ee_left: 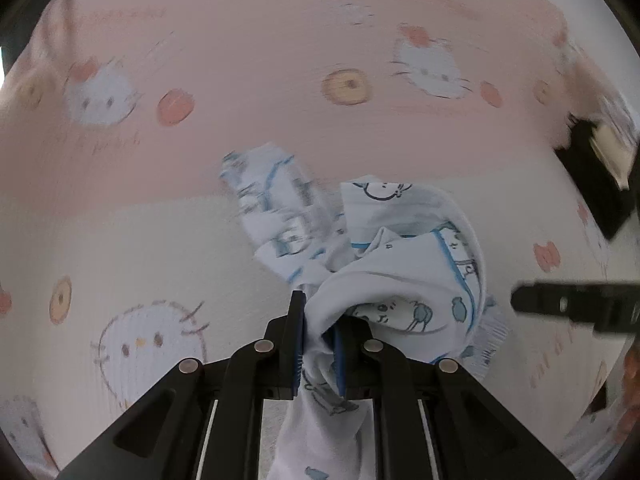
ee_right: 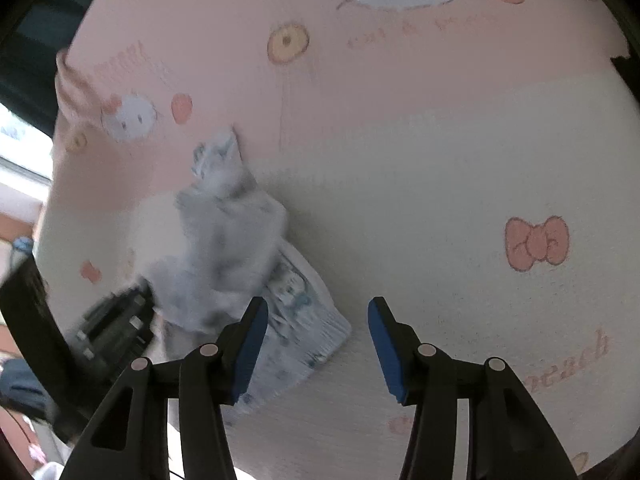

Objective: Fold clothes

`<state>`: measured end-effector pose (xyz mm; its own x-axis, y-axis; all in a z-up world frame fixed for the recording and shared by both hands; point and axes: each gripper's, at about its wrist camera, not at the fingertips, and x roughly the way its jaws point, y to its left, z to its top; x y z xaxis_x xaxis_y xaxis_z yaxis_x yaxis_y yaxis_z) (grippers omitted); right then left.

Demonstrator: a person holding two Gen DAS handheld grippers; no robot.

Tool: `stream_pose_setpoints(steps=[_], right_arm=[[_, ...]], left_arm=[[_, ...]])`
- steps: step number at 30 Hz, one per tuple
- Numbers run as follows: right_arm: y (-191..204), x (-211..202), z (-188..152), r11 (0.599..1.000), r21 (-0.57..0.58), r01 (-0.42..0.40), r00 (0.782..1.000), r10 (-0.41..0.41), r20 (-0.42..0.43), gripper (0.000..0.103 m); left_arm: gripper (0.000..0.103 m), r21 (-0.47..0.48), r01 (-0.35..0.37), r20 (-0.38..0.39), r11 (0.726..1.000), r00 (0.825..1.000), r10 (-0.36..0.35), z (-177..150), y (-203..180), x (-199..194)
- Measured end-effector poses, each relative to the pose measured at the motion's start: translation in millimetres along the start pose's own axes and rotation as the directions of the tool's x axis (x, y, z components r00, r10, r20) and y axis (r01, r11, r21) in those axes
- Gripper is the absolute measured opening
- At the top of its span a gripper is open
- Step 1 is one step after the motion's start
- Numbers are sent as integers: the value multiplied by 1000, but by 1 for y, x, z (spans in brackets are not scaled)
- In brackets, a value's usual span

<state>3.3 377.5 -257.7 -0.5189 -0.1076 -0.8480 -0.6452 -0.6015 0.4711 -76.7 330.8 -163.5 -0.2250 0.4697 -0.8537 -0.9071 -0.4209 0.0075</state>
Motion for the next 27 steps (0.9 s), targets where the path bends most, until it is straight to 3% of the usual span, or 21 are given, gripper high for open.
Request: stream_pose_setpoints(steps=[4, 12, 14, 19, 22, 24, 27], right_arm=[[1, 16, -5, 1000, -19, -3, 999, 2, -51, 52], [16, 40, -11, 994, -80, 70, 991, -79, -111, 52], [15, 44, -12, 995, -73, 70, 989, -79, -121, 52], [11, 41, -12, 996, -44, 73, 988, -78, -132, 52], [10, 36, -14, 995, -23, 100, 984, -103, -143, 52], [9, 31, -17, 993, -18, 119, 982, -120, -147, 52], [8, 26, -21, 993, -13, 114, 981, -114, -154, 52]], left_arm=[[11, -46, -49, -12, 998, 999, 49, -9, 24, -1], [11, -256, -28, -84, 966, 996, 7, -28, 72, 6], [11, -352, 19, -79, 936, 996, -50, -31, 87, 6], [14, -435, 106, -25, 894, 991, -130, -27, 99, -7], [25, -481, 159, 10, 862, 984, -176, -25, 106, -14], [45, -510, 194, 35, 838, 978, -205, -23, 110, -20], [61, -547, 244, 75, 801, 967, -243, -21, 117, -28]])
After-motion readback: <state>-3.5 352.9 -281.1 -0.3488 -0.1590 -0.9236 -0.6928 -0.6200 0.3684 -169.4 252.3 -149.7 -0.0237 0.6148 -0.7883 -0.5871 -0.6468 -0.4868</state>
